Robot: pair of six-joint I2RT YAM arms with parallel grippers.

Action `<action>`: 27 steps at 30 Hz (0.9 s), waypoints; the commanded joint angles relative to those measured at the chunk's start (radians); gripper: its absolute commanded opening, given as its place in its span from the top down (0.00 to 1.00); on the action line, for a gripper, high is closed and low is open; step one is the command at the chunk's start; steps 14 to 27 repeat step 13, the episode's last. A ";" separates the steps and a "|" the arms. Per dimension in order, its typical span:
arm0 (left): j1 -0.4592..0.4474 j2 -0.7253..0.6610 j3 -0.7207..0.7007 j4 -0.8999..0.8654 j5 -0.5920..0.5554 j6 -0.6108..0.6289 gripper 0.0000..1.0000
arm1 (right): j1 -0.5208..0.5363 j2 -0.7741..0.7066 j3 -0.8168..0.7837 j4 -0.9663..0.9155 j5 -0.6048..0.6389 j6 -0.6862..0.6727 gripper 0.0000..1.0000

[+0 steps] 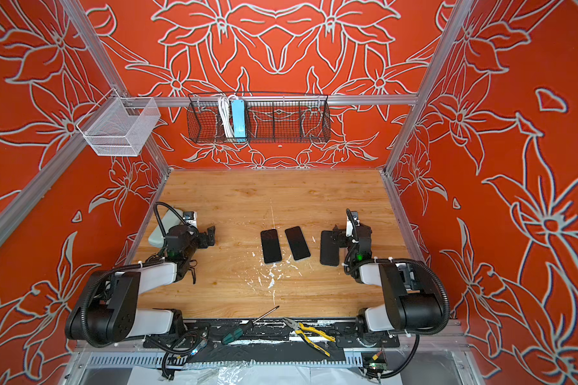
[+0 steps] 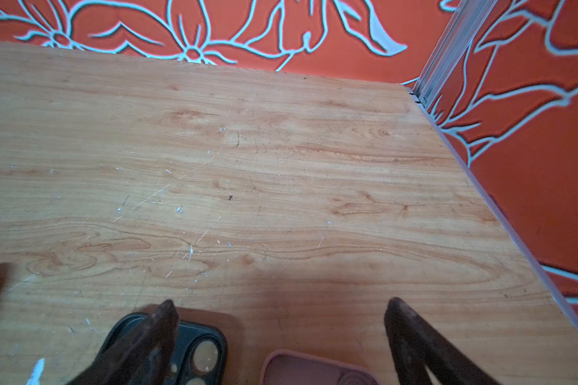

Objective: Take the phone out of the phone case
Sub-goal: Reset both arms

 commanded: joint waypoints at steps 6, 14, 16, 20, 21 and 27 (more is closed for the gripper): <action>0.001 0.008 0.009 0.010 0.012 0.006 0.03 | -0.005 -0.001 0.005 0.022 -0.012 0.002 0.03; 0.040 0.002 0.008 0.009 0.078 -0.006 0.03 | -0.004 -0.001 0.005 0.022 -0.013 0.003 0.03; 0.040 0.002 0.008 0.009 0.078 -0.006 0.03 | -0.004 -0.001 0.005 0.022 -0.013 0.003 0.03; 0.040 0.002 0.008 0.009 0.078 -0.006 0.03 | -0.004 -0.001 0.005 0.022 -0.013 0.003 0.03; 0.040 0.002 0.008 0.009 0.078 -0.006 0.03 | -0.004 -0.001 0.005 0.022 -0.013 0.003 0.03; 0.040 0.002 0.008 0.009 0.078 -0.006 0.03 | -0.004 -0.001 0.005 0.022 -0.013 0.003 0.03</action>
